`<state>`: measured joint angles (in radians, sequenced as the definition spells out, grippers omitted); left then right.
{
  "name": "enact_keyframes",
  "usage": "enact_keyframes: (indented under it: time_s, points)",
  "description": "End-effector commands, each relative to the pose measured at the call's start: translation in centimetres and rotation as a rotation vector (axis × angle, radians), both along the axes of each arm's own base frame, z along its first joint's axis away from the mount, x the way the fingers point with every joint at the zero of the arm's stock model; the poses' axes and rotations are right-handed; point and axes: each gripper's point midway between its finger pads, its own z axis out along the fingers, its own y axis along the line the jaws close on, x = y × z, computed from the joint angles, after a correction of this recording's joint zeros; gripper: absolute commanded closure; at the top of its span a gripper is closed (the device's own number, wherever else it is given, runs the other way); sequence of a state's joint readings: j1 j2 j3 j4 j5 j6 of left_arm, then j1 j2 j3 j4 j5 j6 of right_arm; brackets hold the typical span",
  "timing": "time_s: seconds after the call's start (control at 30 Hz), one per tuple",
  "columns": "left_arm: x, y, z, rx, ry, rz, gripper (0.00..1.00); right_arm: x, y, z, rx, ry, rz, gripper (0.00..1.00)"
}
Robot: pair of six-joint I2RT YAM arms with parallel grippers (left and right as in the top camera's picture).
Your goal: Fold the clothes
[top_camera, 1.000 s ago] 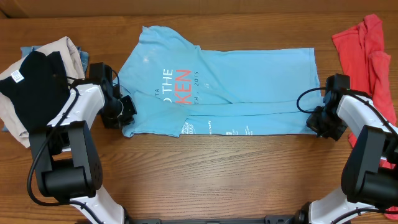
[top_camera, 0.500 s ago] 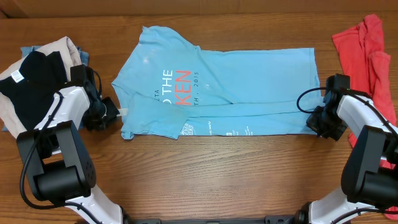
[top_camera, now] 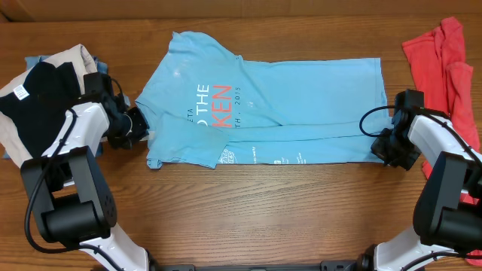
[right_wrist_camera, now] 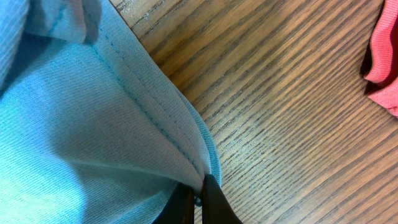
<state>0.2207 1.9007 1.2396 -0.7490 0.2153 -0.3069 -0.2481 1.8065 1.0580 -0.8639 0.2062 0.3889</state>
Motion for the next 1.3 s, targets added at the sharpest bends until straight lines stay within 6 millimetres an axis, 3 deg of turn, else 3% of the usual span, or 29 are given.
enact_keyframes:
  time_s: [0.0, 0.13, 0.37, 0.67, 0.93, 1.07, 1.27]
  points:
    - [1.2, -1.5, 0.8, -0.007, -0.046, -0.07, 0.78, -0.3, 0.3, -0.6, 0.02, 0.01, -0.012, 0.96]
    - [1.4, -2.5, 0.7, -0.002, -0.053, -0.104, 0.78, -0.3, 0.3, -0.6, 0.02, 0.011, -0.012, 0.96]
    - [0.6, -1.9, -0.9, 0.05, -0.022, -0.092, 0.78, -0.3, 0.3, -0.6, 0.02, 0.011, -0.012, 0.96]
    - [2.0, -1.8, -1.6, 0.05, -0.068, -0.094, 0.76, -0.4, 0.3, -0.6, 0.021, 0.016, -0.012, 0.96]
    - [1.8, -1.8, -4.3, 0.044, -0.024, -0.109, 0.76, -0.5, 0.3, -0.6, 0.022, 0.017, -0.012, 0.96]
    - [2.0, 0.3, -4.7, 0.096, -0.028, -0.097, 0.76, -0.5, 0.3, -0.6, 0.022, 0.017, -0.012, 0.96]
    - [3.4, 4.1, -3.6, 0.107, -0.094, -0.026, 0.76, -0.5, 0.3, -0.6, 0.022, 0.017, -0.012, 0.96]
